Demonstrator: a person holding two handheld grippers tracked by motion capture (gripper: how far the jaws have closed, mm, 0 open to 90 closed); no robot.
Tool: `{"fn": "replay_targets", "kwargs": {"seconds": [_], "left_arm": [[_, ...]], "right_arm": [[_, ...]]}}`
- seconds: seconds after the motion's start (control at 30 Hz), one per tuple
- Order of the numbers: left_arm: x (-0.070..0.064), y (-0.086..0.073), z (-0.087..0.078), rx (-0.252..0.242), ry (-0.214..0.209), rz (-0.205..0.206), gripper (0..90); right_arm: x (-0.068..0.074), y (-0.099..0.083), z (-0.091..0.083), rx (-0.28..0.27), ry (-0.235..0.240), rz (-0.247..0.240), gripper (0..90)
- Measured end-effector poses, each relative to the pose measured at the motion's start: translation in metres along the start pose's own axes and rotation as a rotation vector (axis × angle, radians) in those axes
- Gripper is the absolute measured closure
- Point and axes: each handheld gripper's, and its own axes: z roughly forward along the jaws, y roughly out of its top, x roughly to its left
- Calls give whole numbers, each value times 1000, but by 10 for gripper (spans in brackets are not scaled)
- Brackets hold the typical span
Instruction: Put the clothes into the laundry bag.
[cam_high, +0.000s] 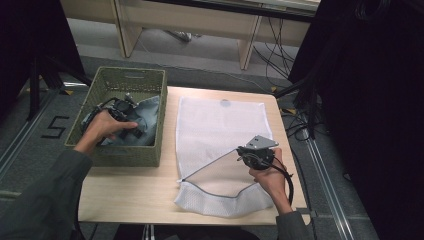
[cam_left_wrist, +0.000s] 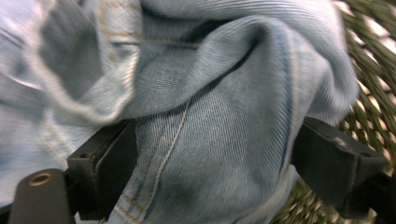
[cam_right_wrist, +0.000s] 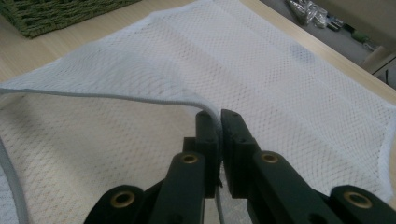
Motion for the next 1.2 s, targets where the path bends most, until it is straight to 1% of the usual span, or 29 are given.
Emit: {"fn": "replay_targets", "kwargs": {"seconds": [0.03, 0.07, 0.1, 0.13, 0.17, 0.2, 0.3, 0.33, 0.37, 0.4, 0.43, 0.47, 0.5, 0.53, 0.6, 0.63, 0.7, 0.73, 0.77, 0.8, 0.83, 0.87, 0.93, 0.97, 1.03, 1.07, 1.13, 1.17, 1.2], "left_arm": [[0, 0, 0, 0, 0, 0, 142], [1, 4, 6, 9, -10, -7, 142], [2, 6, 10, 27, -7, 1, 134], [2, 9, 13, 41, 3, 19, 134], [3, 11, 17, 21, 22, 50, 129], [5, 13, 21, 30, 46, 76, 135], [12, 16, 39, 75, 60, 91, 148], [12, 16, 39, 75, 60, 91, 207], [12, 16, 39, 54, 79, 81, 207], [13, 17, 37, 31, 87, 79, 371], [15, 18, 31, -30, 103, 110, 457], [15, 18, 31, -30, 103, 110, 514], [14, 18, 28, -51, 100, 96, 514], [16, 18, 25, -74, 105, 92, 565], [20, 18, 19, -131, 124, 61, 652], [23, 18, 16, -165, 139, 36, 663], [28, 18, 13, -216, 160, -4, 668], [29, 18, 13, -224, 158, -17, 625], [29, 18, 14, -208, 144, -16, 625], [27, 18, 15, -175, 121, -12, 575], [25, 19, 16, -154, 97, -14, 435], [24, 19, 17, -152, 97, -9, 435], [21, 19, 16, -144, 90, 2, 322], [19, 19, 16, -134, 74, 10, 241], [14, 17, 16, -98, 25, 39, 149], [11, 16, 16, -80, 8, 66, 149], [9, 15, 18, -53, 15, 127, 142], [6, 14, 22, -53, 13, 87, 132], [6, 14, 27, -50, 28, 75, 132]], "right_arm": [[0, 0, 0, 0, 0, 0, 867], [2, 0, 1, -3, 8, 14, 867], [0, 0, 0, 3, -1, -4, 867], [0, 0, 0, 3, -1, -4, 867], [-1, 0, 1, 0, -3, -7, 867], [0, -1, 0, 5, 1, 21, 867], [-2, -1, -1, -5, -3, -3, 868], [-2, -1, -1, -5, -3, -3, 868], [-1, -1, -1, 2, 7, 16, 868], [-1, -1, -2, 3, 7, 15, 868], [-1, -1, -1, 3, 8, 16, 868], [-1, -1, -1, 3, 5, 4, 869], [-1, -1, -1, 3, 5, 4, 869], [-1, -1, -1, 2, 5, 8, 868], [-1, -1, -1, 0, -3, 4, 868], [-1, -1, -1, 6, 7, 13, 868], [-1, -1, -1, -2, -3, 4, 869], [-1, -1, 0, -5, -8, 9, 868], [-1, -1, 0, -5, -8, 9, 868], [-2, -1, 0, -2, -4, 2, 868], [-2, -2, 0, -2, -4, 2, 868], [-2, -2, 0, -2, -4, 2, 868], [-2, -2, 0, -1, -4, 3, 868], [-2, -2, 0, -5, -7, 7, 868], [-2, -2, 0, -3, -6, 4, 868], [-2, -2, 0, -3, -6, 4, 868], [-2, -1, 1, 6, 9, -4, 867], [0, -1, 1, 5, -2, 4, 867], [0, -1, 1, 5, -2, 4, 867]]}}
